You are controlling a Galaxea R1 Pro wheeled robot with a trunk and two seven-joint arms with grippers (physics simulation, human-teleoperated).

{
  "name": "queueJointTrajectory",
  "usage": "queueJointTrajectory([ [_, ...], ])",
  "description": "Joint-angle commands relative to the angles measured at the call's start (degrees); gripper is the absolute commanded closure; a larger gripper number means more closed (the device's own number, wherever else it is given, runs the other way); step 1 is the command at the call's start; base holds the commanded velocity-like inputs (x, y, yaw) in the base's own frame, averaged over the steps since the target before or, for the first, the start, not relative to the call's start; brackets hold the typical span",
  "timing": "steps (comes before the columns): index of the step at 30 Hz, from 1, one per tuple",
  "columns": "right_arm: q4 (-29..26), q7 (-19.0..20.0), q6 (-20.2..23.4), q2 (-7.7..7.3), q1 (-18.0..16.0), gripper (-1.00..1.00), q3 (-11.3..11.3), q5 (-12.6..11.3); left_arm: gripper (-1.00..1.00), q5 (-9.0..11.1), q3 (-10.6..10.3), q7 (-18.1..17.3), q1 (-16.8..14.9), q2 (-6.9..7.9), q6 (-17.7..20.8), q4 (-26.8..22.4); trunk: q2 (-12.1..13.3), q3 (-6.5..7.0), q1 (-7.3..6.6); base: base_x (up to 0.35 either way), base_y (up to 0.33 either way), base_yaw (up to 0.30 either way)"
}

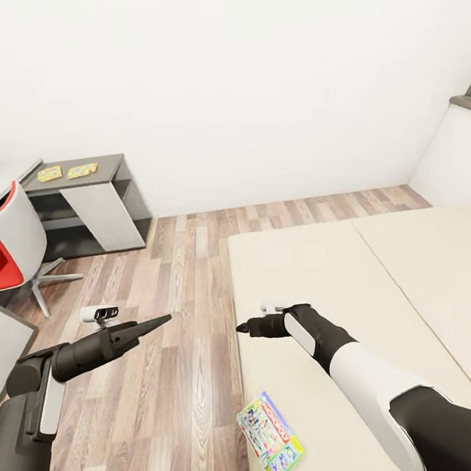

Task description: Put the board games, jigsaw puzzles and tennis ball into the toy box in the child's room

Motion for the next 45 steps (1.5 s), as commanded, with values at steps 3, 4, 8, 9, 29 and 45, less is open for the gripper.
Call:
queueJointTrajectory([
  [3,0.0,0.1,0.2,0.00,0.0,-1.00,0.1,0.1,-1.00,0.0,0.0,-0.2,0.0,0.02,0.6,0.0,-0.1,0.18,0.03,0.000,0.000,0.079],
  [4,0.0,0.1,0.2,0.00,0.0,-1.00,0.1,0.1,-1.00,0.0,0.0,-0.2,0.0,0.02,0.6,0.0,-0.1,0.27,0.03,0.000,0.000,0.078],
  [8,0.0,0.1,0.2,0.00,0.0,-1.00,0.1,0.1,-1.00,0.0,0.0,-0.2,0.0,0.02,0.6,0.0,-0.1,0.63,0.03,0.000,0.000,0.066],
  [9,0.0,0.1,0.2,0.00,0.0,-1.00,0.1,0.1,-1.00,0.0,0.0,-0.2,0.0,0.02,0.6,0.0,-0.1,0.72,0.03,0.000,0.000,0.031],
  [29,0.0,0.1,0.2,0.00,0.0,-1.00,0.1,0.1,-1.00,0.0,0.0,-0.2,0.0,0.02,0.6,0.0,-0.1,1.41,0.03,0.000,0.000,-0.027],
  [45,0.0,0.1,0.2,0.00,0.0,-1.00,0.1,0.1,-1.00,-0.1,0.0,-0.2,0.0,0.02,0.6,0.0,-0.1,1.67,0.03,0.000,0.000,-0.061],
])
